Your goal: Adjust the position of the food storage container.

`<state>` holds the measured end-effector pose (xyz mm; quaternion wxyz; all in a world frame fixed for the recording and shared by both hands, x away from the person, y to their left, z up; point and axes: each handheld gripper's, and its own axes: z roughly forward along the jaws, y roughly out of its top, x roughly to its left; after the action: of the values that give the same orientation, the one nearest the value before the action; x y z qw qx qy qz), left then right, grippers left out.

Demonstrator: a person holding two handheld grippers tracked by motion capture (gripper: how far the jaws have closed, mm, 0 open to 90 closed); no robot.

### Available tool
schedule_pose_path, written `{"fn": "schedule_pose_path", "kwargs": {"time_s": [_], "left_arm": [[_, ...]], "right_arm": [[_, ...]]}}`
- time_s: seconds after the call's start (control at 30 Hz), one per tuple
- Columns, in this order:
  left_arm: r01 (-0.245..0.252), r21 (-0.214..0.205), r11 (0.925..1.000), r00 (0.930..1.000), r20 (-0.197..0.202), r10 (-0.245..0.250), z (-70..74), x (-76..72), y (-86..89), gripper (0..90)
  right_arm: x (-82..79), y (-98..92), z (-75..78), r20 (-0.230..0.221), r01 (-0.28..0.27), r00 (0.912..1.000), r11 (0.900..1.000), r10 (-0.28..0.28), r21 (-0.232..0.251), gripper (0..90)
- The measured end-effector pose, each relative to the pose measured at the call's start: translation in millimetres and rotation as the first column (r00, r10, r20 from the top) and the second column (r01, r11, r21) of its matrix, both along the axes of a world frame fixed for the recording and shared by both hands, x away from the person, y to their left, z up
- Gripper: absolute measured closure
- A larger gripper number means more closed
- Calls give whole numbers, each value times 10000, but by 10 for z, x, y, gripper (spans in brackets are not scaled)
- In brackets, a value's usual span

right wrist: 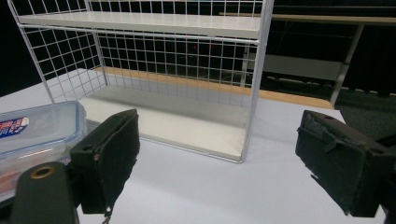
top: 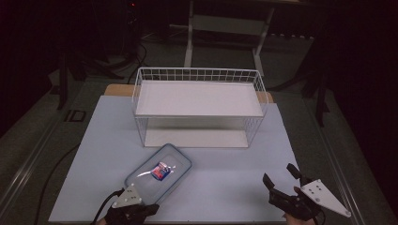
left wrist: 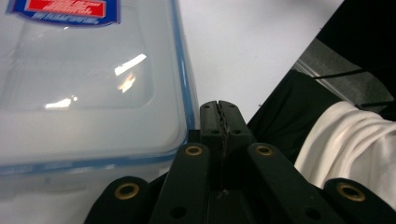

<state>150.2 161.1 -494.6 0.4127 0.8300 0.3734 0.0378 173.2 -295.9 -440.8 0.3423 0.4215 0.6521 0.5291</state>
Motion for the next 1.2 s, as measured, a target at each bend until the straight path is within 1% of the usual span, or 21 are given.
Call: {"fn": "schedule_pose_path", "kwargs": {"time_s": [0.17, 0.23, 0.33, 0.4, 0.43, 0.57, 0.6, 0.63, 0.67, 0.73, 0.77, 0.83, 0.87, 0.9, 0.93, 0.97, 1.0, 1.07, 1.1, 1.13, 1.2], "left_arm": [[-431, 192, 9989, 9991, 0, 431, 7, 35, 110, 890], [-696, 215, 9973, 9976, 16, 696, 12, 54, 148, 890], [-876, 183, 9960, 9962, 25, 876, 16, 88, 212, 890], [-876, 183, 9960, 9962, 25, 876, 16, 88, 212, 890], [-1060, 250, 9941, 9943, 101, 1058, 25, 115, 262, 890], [-1328, 392, 9904, 9910, 214, 1320, 36, 145, 320, 890], [-1328, 392, 9904, 9910, 214, 1320, 36, 145, 320, 890], [-1508, 306, 9881, 9885, 157, 1504, 32, 164, 358, 890], [-1495, 195, 9886, 9887, 145, 1493, 30, 167, 373, 890], [-1509, 51, 9885, 9884, 188, 1508, 34, 167, 417, 889], [-1596, 18, 9872, 9869, 235, 1595, 45, 166, 445, 889], [-1864, 1, 9825, 9820, 322, 1863, 75, 173, 519, 889], [-2073, 97, 9782, 9773, 460, 2067, 87, 184, 562, 889], [-2289, 164, 9733, 9723, 516, 2278, 93, 205, 610, 889], [-2491, 201, 9683, 9676, 490, 2479, 92, 234, 661, 889], [-2491, 201, 9683, 9676, 490, 2479, 92, 234, 661, 889], [-2879, 280, 9573, 9571, 419, 2866, 72, 316, 758, 889], [-3148, 376, 9484, 9490, 325, 3137, 42, 394, 821, 890], [-3148, 376, 9484, 9490, 325, 3137, 42, 394, 821, 889], [-3339, 639, 9404, 9426, 310, 3326, 1, 477, 860, 890], [-3404, 776, 9371, 9403, 214, 3397, -38, 544, 879, 889]], "right_arm": [[0, 6, 3, -15, -25, 10000, 10000, 25, 14, 134], [-2, 8, 4, -5, -35, 10000, 10000, 35, 10, 134], [0, 7, 2, -30, -36, 10000, 10000, 36, 22, 134], [0, 7, 1, -37, -42, 10000, 10000, 42, 31, 134], [2, 7, 0, -40, -52, 10000, 10000, 52, 26, 134], [-1, 6, 3, -25, -63, 10000, 10000, 63, 42, 134], [-1, 5, 3, -34, -62, 10000, 10000, 62, 47, 134], [-1, 5, 3, -33, -67, 10000, 10000, 67, 56, 134], [-1, 6, 3, -40, -67, 10000, 10000, 67, 39, 134], [-4, 7, 3, -32, -75, 10000, 10000, 75, 29, 134], [-5, 6, 3, -36, -73, 10000, 10000, 73, 40, 134], [-3, 1, 3, -32, -55, 10000, 10000, 55, 31, 134], [-1, 0, 2, -41, -53, 10000, 10000, 53, 44, 134], [0, 0, 1, -48, -57, 10000, 10000, 58, 57, 134], [-1, 2, 1, -55, -64, 10000, 10000, 64, 55, 134], [-1, 2, 1, -55, -64, 10000, 10000, 64, 55, 134], [-1, 5, 1, -59, -71, 10000, 10000, 72, 49, 134], [-6, 11, 4, -33, -91, 10000, 10000, 91, 22, 134], [-6, 11, 4, -33, -91, 10000, 10000, 91, 22, 134], [-5, 12, 4, -43, -99, 9999, 9999, 99, 36, 134], [-5, 11, 4, -51, -80, 10000, 10000, 80, 39, 134]]}}
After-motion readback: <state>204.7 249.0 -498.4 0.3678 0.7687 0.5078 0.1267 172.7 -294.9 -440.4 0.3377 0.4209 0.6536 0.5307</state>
